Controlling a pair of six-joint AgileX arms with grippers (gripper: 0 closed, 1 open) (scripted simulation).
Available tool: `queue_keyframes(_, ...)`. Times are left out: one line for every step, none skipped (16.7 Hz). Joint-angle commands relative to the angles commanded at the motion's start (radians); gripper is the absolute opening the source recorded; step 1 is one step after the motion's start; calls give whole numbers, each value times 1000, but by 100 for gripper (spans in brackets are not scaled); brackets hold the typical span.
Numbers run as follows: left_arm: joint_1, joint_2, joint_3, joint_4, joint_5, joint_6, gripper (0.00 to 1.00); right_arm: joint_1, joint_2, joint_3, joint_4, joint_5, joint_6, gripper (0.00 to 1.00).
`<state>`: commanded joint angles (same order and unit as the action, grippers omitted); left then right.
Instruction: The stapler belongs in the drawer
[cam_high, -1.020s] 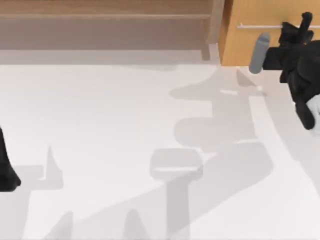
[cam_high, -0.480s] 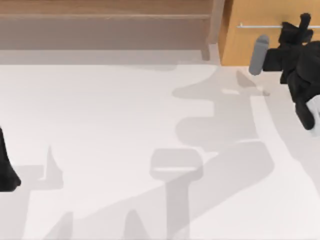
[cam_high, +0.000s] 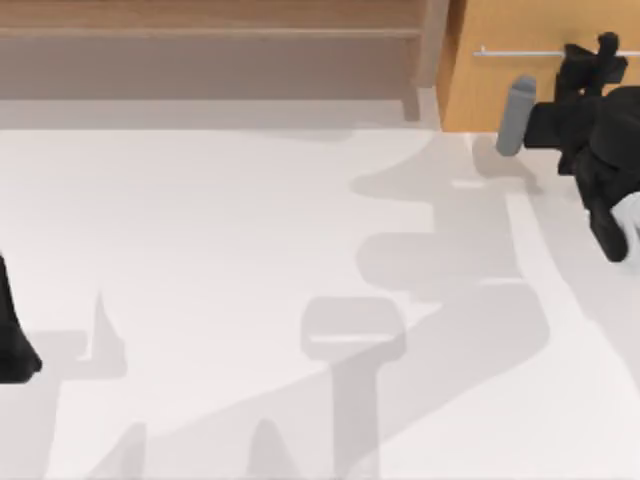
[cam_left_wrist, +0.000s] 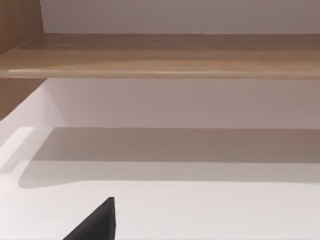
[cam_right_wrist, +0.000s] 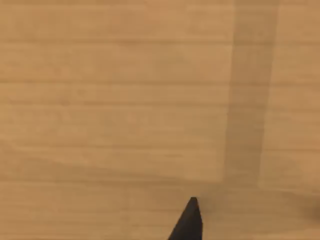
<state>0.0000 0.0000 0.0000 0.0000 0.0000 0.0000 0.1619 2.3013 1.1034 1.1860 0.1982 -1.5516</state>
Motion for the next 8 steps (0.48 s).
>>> queue_keyframes(0, 0, 0, 0, 0, 0, 100, 0, 0, 0, 0, 0, 0, 90)
queue_keyframes(0, 0, 0, 0, 0, 0, 100, 0, 0, 0, 0, 0, 0, 98)
queue_keyframes(0, 0, 0, 0, 0, 0, 100, 0, 0, 0, 0, 0, 0, 100)
queue_keyframes(0, 0, 0, 0, 0, 0, 100, 0, 0, 0, 0, 0, 0, 100)
queue_keyframes(0, 0, 0, 0, 0, 0, 100, 0, 0, 0, 0, 0, 0, 100)
queue_keyframes(0, 0, 0, 0, 0, 0, 100, 0, 0, 0, 0, 0, 0, 100)
queue_keyframes(0, 0, 0, 0, 0, 0, 100, 0, 0, 0, 0, 0, 0, 100)
queue_keyframes(0, 0, 0, 0, 0, 0, 100, 0, 0, 0, 0, 0, 0, 100)
